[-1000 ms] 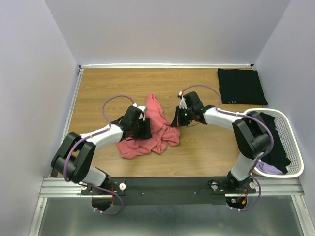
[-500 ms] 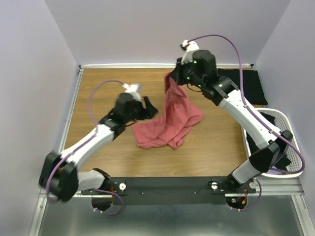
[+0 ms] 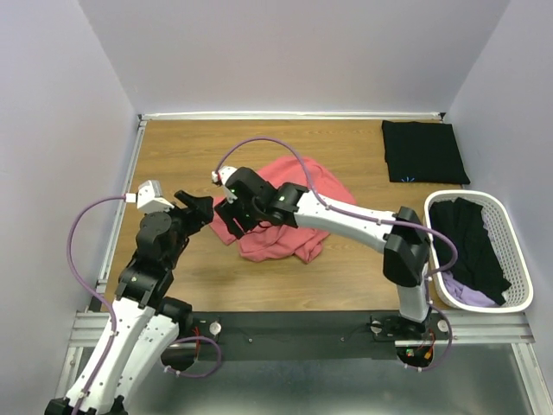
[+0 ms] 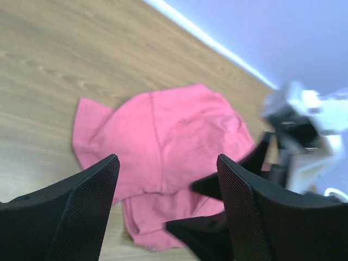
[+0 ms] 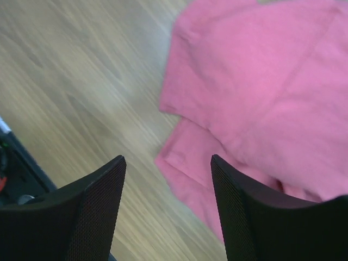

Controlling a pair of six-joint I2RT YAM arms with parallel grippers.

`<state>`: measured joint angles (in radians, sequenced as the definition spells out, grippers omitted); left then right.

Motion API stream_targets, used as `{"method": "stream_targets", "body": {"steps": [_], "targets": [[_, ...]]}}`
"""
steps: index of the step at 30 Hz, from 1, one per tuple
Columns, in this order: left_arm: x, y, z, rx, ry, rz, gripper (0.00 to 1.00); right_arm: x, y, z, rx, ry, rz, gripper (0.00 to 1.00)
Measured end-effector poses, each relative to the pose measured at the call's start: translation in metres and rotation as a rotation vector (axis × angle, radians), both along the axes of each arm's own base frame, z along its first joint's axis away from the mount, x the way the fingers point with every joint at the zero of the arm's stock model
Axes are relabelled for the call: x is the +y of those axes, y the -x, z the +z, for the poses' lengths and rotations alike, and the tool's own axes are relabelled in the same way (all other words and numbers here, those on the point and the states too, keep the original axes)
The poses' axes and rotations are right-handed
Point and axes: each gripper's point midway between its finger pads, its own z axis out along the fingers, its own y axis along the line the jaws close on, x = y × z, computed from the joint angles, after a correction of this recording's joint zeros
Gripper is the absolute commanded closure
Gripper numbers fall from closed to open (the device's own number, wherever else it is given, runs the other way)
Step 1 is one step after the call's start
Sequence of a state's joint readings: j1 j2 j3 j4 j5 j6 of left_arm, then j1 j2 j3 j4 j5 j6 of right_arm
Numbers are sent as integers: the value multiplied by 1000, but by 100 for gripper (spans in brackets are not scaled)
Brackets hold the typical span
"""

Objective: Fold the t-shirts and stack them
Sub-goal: Flatten the tshirt out

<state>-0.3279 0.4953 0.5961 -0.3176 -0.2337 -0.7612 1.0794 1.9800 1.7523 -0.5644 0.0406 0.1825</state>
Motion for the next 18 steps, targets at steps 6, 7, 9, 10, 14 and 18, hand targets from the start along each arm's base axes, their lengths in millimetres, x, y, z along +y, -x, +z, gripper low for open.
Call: {"method": "stream_targets", "body": {"steps": [6,7,9,10,14,18], "targets": [[-7,-7,-52,156,-52,-27,17,-75,-35,9,-18,26,-183,31],[-9,-11,-66,206,-72,-33,17,-95,-42,7,-11,34,-228,32],[-12,-18,-86,272,-105,-42,16,-129,-56,1,3,47,-315,32],[-12,-20,-94,298,-121,-45,16,-139,-56,-4,14,57,-334,32],[-11,-38,-119,400,-216,-55,16,-167,-40,-47,87,139,-365,32],[-2,-71,-132,473,-330,-63,17,-184,-22,-77,142,208,-366,32]]}}
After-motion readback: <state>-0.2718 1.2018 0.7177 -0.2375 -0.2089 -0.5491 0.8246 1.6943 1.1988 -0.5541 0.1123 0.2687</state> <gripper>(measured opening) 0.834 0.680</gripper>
